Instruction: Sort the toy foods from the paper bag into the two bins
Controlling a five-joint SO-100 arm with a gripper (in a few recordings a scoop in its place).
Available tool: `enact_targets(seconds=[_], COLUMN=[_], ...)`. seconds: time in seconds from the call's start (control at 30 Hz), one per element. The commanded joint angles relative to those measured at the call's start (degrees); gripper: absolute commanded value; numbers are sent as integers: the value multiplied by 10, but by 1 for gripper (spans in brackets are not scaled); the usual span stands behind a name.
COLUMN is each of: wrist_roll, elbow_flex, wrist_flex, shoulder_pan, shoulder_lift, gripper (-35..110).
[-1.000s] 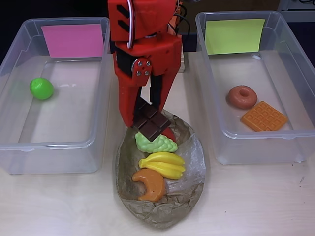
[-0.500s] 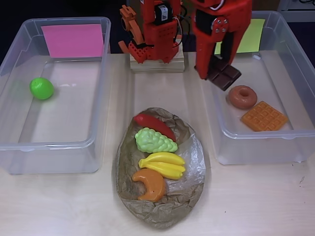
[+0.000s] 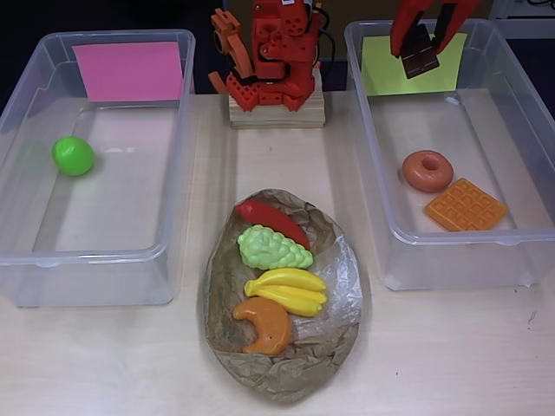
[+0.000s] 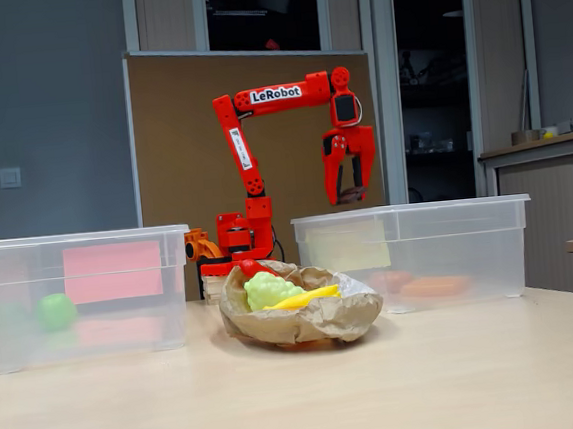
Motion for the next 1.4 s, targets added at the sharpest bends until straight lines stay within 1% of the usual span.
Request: enact_targets(seconds=[0.0,0.1,0.23,0.4,0.53,0.63,0.8,1.1,1.27,1.37], wrist_roll=[110,130,123,99,41,-37,-207,-500,-686,-777], elbow_flex=[-7,-17,-18,-22,-46,-100,-193,-258,-277,-268], wrist_flex=[-4,-8,-18,-16,-1,40,91,94,76,58], shoulder_pan=[-47,-56,-52,-35,2,54,160,360,483,549], shoulder_lift=[-20,-42,-50,-47,-46,-57,-77,-72,-74,-81], gripper=[25,31,38,39,38,38,38,40,40,40])
